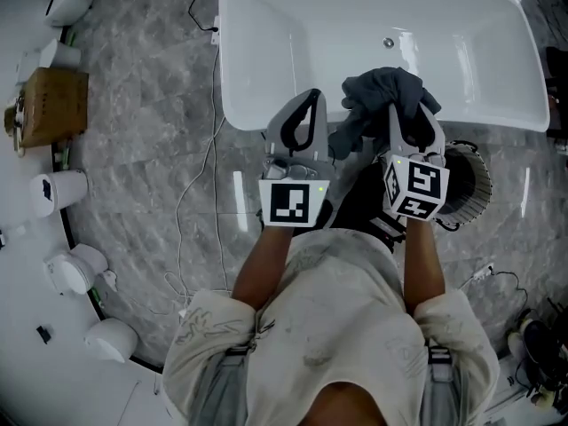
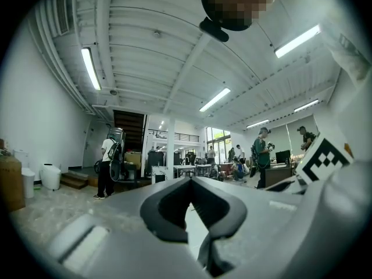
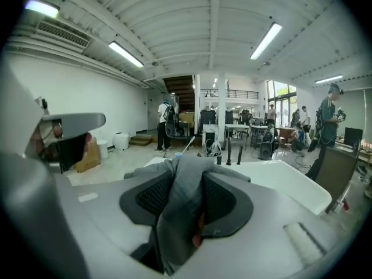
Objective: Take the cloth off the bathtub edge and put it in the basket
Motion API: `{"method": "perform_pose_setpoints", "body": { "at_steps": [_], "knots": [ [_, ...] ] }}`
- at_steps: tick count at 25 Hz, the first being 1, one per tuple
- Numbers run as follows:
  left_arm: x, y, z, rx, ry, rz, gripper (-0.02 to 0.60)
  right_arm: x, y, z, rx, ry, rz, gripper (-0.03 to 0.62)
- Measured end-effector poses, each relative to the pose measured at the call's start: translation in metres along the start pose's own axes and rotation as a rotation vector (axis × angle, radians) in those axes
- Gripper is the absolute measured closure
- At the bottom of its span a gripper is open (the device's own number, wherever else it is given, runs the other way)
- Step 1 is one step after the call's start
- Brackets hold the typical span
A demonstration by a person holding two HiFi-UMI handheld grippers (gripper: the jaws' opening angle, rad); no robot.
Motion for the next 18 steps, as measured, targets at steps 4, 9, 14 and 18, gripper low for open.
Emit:
{"method": "perform_pose_setpoints", "body": {
  "at_steps": [4, 9, 14, 18],
  "knots": [
    [0.008, 0.022, 0.003, 0.042, -0.04, -0.015, 0.584, 0.013, 0.04, 0.03, 0.098, -0.055, 0.013, 0.436],
    [0.009, 0.045, 0.002, 0.094, -0.073, -0.019, 0.584, 0.025, 0.086, 0.057, 0.22, -0.163, 0.035, 0.528],
    [0.014, 0.053, -0.001, 0.121, -0.102, -0.026, 0.584, 0.026, 0.098, 0.057, 0.235, -0.182, 0.076, 0.531],
    [0.013, 0.057, 0.0, 0.119, -0.116, -0.025, 0.584, 0.025, 0.102, 0.063, 0.242, -0.205, 0.069, 0.531]
  ]
}}
Point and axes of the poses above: the fingertips, and each gripper's own axes: z backward along the fingers, x to its right, y out of its top, the point moved 10 cm from there along z, backward along the fingers, and after that the axes turned 14 degrees about z, right-handed, at the moved point
